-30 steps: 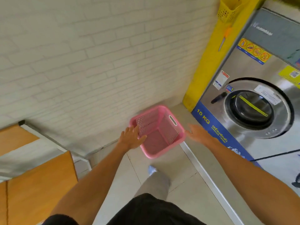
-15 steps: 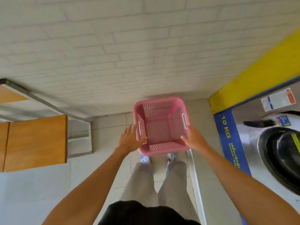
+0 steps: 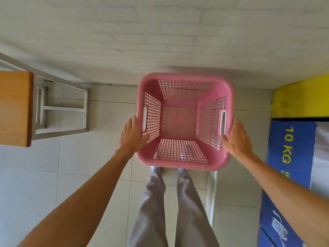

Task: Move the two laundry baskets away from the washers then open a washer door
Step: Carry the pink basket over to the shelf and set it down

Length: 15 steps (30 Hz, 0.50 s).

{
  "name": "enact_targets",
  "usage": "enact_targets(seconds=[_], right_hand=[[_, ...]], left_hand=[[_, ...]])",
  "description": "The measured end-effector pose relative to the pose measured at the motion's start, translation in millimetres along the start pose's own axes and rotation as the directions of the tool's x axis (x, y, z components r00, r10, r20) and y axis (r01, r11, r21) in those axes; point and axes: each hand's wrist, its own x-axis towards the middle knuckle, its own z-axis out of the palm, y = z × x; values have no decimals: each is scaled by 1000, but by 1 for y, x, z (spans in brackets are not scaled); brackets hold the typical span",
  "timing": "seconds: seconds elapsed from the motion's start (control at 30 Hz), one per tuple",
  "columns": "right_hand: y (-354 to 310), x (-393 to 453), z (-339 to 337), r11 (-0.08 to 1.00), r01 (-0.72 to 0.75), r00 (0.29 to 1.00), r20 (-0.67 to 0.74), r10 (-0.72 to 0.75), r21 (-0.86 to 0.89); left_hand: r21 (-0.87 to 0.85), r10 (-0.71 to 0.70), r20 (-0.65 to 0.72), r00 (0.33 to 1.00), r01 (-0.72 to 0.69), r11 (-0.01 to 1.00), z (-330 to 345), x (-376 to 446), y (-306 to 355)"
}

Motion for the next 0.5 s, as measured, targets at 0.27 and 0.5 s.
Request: enact_targets(seconds=[0.27,0.5], right_hand=[[25,40,48,981,-60,996,-57,72,184],[1,25,25,977,-89,989,-99,110,195]], left_hand=[[-99,-73,-96,993,64,993,44,56,-20],[-251,-107,-150,983,67,966,29,22,-17]])
